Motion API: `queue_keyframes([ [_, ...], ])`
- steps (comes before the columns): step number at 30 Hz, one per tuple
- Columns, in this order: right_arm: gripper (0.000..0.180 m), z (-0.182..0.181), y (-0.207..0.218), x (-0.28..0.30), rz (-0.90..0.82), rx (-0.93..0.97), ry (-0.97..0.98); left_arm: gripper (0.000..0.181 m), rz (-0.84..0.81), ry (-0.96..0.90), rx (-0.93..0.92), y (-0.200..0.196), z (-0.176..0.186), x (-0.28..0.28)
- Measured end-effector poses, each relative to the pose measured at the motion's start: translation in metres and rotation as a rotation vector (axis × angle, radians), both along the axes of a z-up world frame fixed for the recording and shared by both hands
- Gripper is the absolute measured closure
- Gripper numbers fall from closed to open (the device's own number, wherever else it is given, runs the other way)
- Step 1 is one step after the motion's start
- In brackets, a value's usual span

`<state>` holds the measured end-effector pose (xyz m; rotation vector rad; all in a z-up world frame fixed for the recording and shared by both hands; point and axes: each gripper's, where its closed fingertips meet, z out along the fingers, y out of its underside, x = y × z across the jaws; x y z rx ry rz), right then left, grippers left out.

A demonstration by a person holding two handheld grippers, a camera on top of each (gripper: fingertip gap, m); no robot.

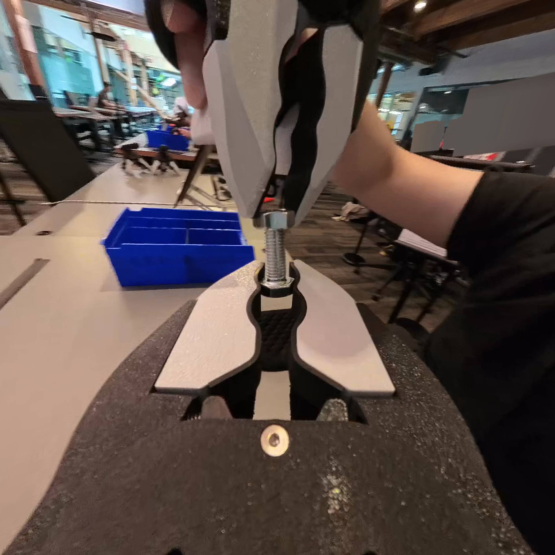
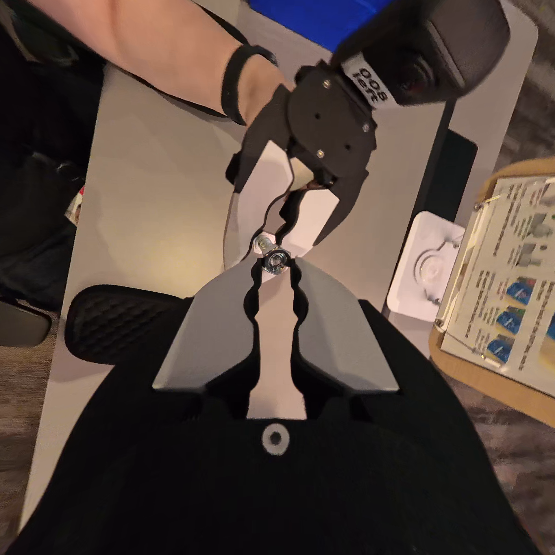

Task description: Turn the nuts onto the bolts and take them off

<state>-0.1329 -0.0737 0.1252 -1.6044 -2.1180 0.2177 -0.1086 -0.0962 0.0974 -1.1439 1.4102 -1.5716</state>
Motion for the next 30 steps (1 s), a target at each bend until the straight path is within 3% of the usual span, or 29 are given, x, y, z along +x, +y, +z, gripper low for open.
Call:
queue_keyframes([
  [6, 0.162, 0.003, -0.012, -0.003, 0.067, 0.014, 0.010, 0.165, -0.073, -0.003, 0.006, -0.012, 0.001, -0.004],
  [14, 0.153, 0.009, -0.007, -0.006, -0.005, 0.021, 0.055, 0.165, 0.041, -0.040, 0.038, 0.003, 0.007, -0.002],
  [16, 0.143, 0.023, 0.006, -0.010, -0.110, 0.044, 0.142, 0.166, 0.146, -0.071, 0.049, 0.018, 0.011, -0.001],
  [19, 0.130, 0.042, 0.028, -0.010, -0.420, -0.035, 0.246, 0.166, 0.448, -0.076, 0.132, 0.056, 0.013, -0.001],
  [22, 0.133, 0.043, 0.039, -0.012, -0.656, -0.151, 0.301, 0.166, 0.658, -0.048, 0.232, 0.078, 0.012, -0.005],
  [26, 0.130, 0.029, 0.062, -0.001, -0.850, -0.114, 0.235, 0.166, 0.796, -0.038, 0.271, 0.089, 0.015, -0.010],
  [30, 0.135, 0.027, 0.063, -0.012, -0.877, -0.200, 0.279, 0.166, 0.839, -0.023, 0.290, 0.094, 0.014, -0.014],
])
